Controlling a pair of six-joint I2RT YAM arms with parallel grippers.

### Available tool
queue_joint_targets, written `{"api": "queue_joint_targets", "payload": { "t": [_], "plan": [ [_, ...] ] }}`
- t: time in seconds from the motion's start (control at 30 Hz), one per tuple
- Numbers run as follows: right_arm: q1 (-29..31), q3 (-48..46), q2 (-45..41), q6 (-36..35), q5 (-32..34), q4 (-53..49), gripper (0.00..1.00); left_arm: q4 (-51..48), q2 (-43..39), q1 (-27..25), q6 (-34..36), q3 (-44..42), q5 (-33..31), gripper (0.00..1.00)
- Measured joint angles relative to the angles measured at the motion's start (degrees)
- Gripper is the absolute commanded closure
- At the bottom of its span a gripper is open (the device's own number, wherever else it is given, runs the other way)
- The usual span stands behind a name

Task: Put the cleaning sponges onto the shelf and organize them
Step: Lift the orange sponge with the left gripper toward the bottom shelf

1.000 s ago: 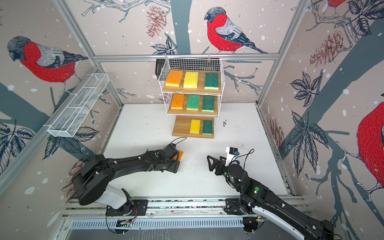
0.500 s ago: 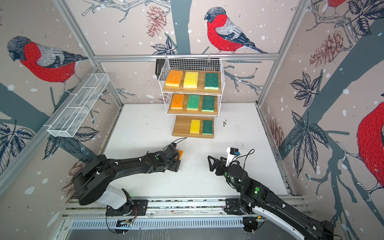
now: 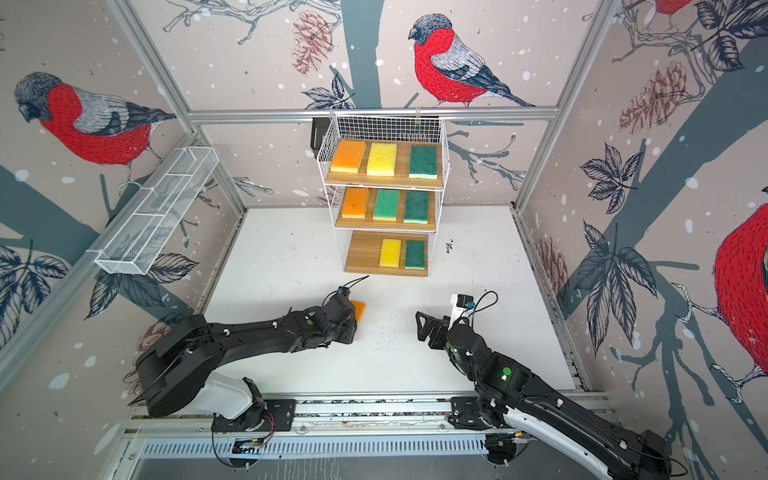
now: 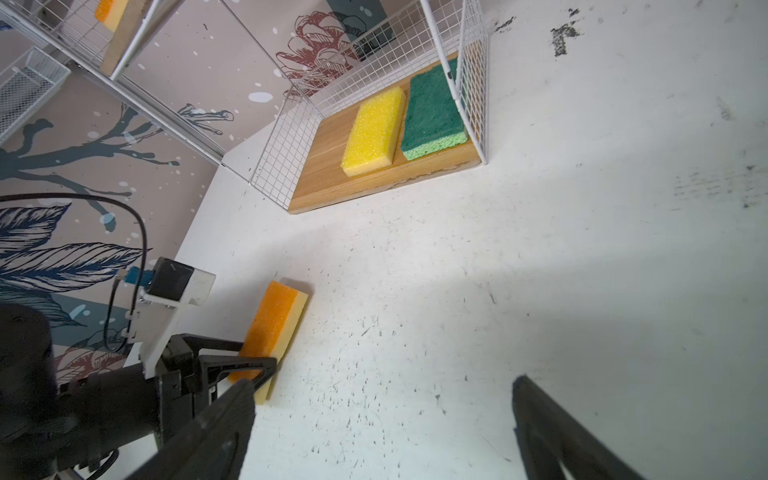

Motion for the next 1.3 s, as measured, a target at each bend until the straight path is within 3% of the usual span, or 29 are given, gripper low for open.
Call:
{"api": "queue_joint_targets", "payload": {
  "t": [0.27, 0.47, 0.77, 1.03, 1.3],
  "plan": [
    [-7.6, 2.7, 5.9, -1.9, -3.0, 1.3, 0.0, -3.3, -2.8, -1.0, -3.5, 1.7, 1.2, 0.42],
    [-12.7, 3.3, 8.7, -4.5, -7.2, 3.6, 0.0, -4.5, -3.9, -1.5, -6.2, 5.2, -1.4, 0.42],
    [-15.9, 5.0, 10.6, -6.3, -11.8, 4.8, 0.0, -5.9, -3.4, -1.6, -7.6, 10.4, -6.3, 0.41],
    [-18.8, 6.6, 13.7, -8.1, -14.0, 4.9, 0.0, -7.6, 2.7, -1.5, -7.8, 17.3, -13.6, 0.41],
    [-20.4, 8.0, 16.2, -9.6, -16.2, 5.0, 0.0, -6.5, 6.3, 1.1, -5.2, 19.2, -15.6, 0.41]
  ]
}}
